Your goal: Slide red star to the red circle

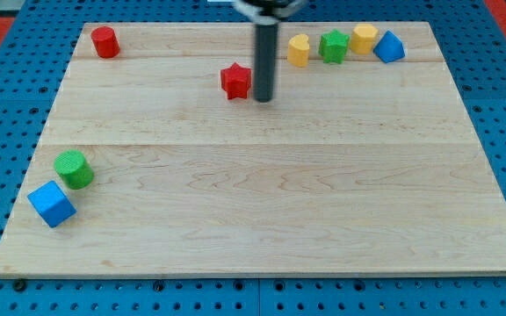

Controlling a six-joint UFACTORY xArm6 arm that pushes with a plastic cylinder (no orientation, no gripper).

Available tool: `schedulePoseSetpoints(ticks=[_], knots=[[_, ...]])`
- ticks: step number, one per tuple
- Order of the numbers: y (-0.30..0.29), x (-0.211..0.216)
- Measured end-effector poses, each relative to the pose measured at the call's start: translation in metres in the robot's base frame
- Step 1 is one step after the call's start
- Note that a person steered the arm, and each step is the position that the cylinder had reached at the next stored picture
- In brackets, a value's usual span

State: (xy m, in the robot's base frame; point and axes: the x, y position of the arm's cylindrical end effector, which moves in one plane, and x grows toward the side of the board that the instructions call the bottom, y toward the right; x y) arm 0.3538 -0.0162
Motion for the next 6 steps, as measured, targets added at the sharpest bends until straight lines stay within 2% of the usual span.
schedulePoseSetpoints(ticks=[1, 2, 3, 4, 5, 6], knots=[[-0.059, -0.046], [-0.047, -0.056], [-0.040, -0.088], [-0.123, -0.095], [-0.116, -0.093], [-0.083, -0.080]])
